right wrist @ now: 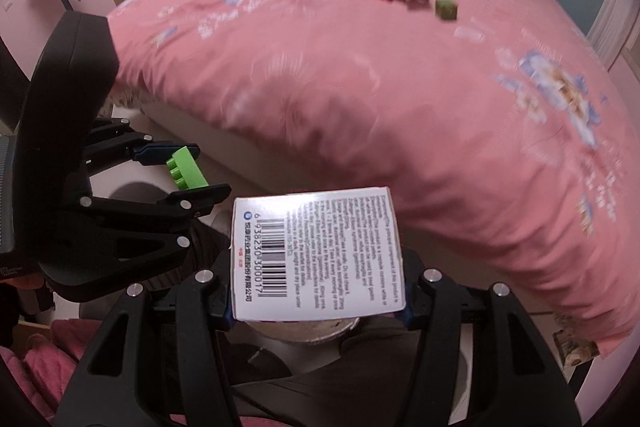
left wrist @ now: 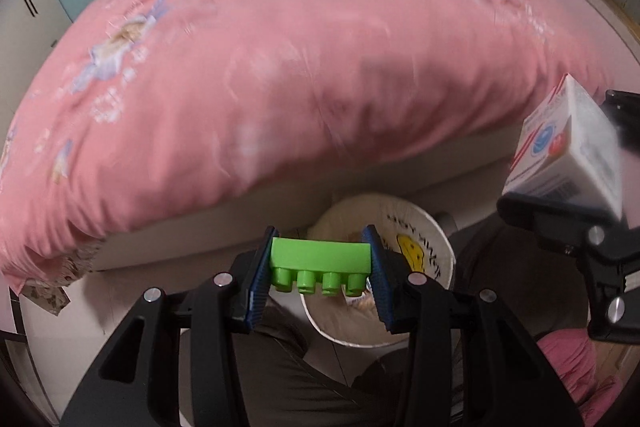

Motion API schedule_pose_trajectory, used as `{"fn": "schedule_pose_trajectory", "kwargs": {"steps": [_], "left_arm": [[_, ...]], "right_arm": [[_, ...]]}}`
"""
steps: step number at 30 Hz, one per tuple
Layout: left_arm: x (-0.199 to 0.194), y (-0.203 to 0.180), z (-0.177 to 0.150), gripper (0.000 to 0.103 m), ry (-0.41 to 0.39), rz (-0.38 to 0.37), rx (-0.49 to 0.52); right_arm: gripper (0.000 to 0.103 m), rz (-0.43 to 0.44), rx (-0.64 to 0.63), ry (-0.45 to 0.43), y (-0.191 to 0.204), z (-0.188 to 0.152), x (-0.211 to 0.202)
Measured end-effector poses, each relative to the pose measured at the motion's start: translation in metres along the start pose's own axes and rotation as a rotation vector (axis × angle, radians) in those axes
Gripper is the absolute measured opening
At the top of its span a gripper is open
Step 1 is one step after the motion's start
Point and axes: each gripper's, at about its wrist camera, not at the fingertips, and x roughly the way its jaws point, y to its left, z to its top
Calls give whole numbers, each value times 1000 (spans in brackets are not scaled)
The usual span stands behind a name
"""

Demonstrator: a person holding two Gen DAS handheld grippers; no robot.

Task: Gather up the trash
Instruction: 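Carry the green block and white box with both tools over the bin, then open both tools to drop the block and box into the bin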

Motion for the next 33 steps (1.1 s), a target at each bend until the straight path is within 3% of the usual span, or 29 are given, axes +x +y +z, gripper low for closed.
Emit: {"fn": "schedule_pose_trajectory", "kwargs": {"steps": [17,33], "left_arm": [[93,-11,-32,45,203,-54,-20],[189,-13,-41,45,397,-75,-33]], "right_arm": [[57,69,75,229,-4,-46,103],[57,98,131,459,-7,-69,203]]}}
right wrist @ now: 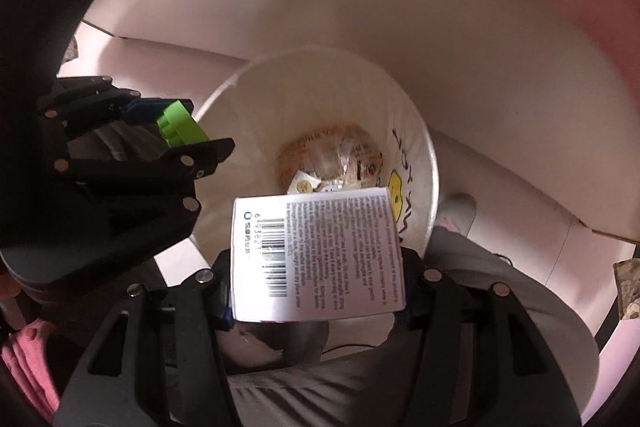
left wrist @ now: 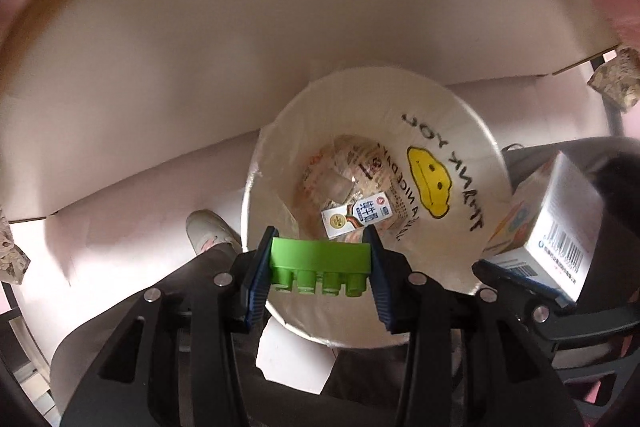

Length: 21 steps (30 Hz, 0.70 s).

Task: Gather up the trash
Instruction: 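Open both tools to drop the block and box into the bin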

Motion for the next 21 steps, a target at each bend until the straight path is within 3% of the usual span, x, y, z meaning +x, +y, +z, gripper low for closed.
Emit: {"fn": "schedule_pose_trajectory", "kwargs": {"steps": [12,21], "left_arm": [[62,-6,11,45,132,-24,30],[95,-4,14,45,208,-53,26]], "right_arm": [[57,-8,45,150,-14,4,65],[57,15,79,214,-26,7,99]]}}
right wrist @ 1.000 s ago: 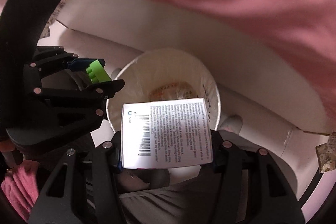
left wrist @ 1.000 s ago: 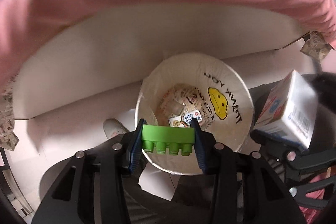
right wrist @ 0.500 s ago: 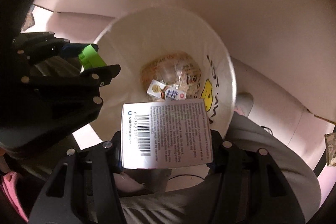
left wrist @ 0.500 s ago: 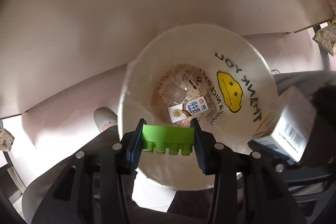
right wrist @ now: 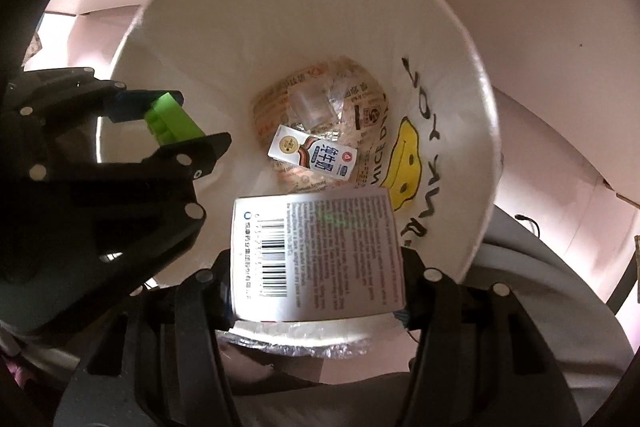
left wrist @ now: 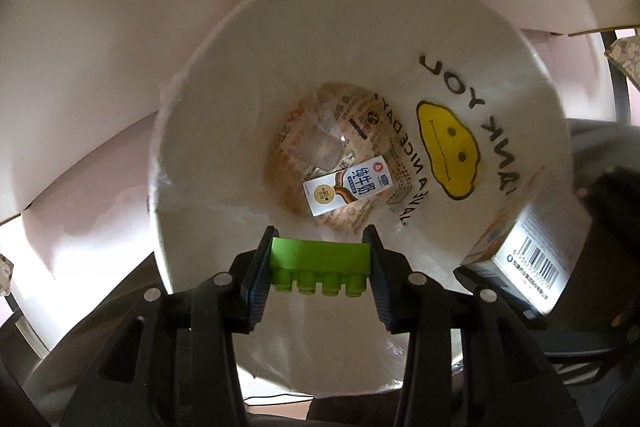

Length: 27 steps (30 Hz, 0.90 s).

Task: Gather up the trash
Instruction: 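Open both tools to drop the block and box into the bin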

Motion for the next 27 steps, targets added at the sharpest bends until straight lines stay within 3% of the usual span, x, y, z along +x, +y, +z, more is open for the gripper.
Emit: {"fn": "schedule_pose_trajectory", "kwargs": {"steps": [6,10,21,27], "left_arm": [[10,3,5,46,25,-34,-5],[8,5,7,66,24,-36,-23],[-8,8,-1,66,-10,-20,-22],[-38,6,-13,66,-78,43,36]], "right_arm": [[57,8,20,27,-4,4,7],[61,10,41,51,-7,7,11],[62,1,36,8,-4,3,-6],[62,-16,10,-54,1,-12,-40]]}}
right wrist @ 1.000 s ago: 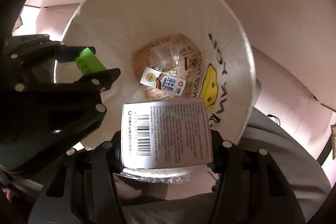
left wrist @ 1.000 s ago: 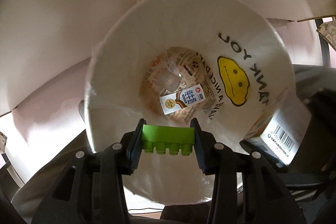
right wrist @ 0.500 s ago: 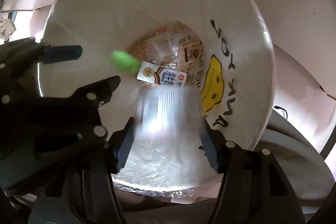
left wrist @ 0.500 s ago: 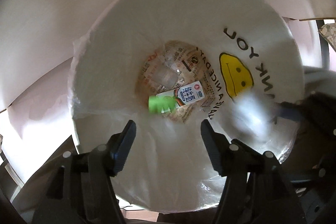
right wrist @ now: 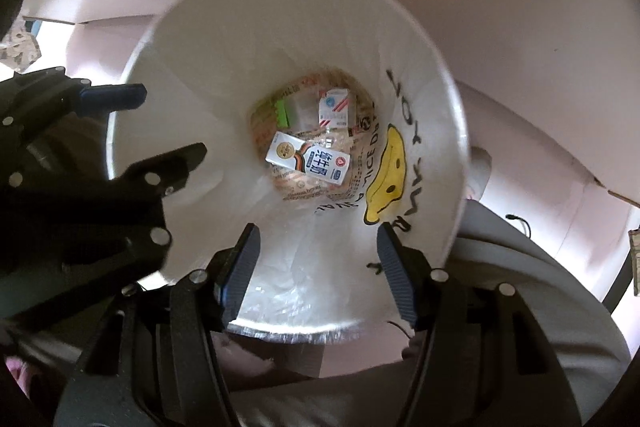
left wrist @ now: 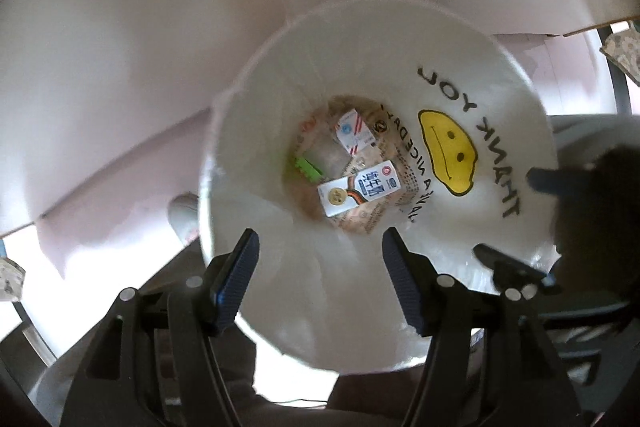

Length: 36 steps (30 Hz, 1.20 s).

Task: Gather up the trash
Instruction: 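Open both tools to drop the block and box into the bin, then move both tools back toward the items on the bed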

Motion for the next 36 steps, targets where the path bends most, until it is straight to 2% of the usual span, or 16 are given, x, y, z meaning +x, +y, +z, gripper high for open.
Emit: {"fn": "schedule_pose_trajectory", "kwargs": {"steps": [7,24,31,36], "left_arm": [[-59,-1,-22,66,-133,54,36],[-220,-18,-64,66,-498,107,53],[-274,-16,-66,66,-602,117,52],[-295,-13,-58,66,-645,129,35]], "right_arm": [[61,-14,-25,-96,4,-22,-54],[61,-24,-94,-393,18,-69,-187],[64,-57,-119,-531,18,-78,-253],[64,-94,-147,-599,19,-80,-285]]}}
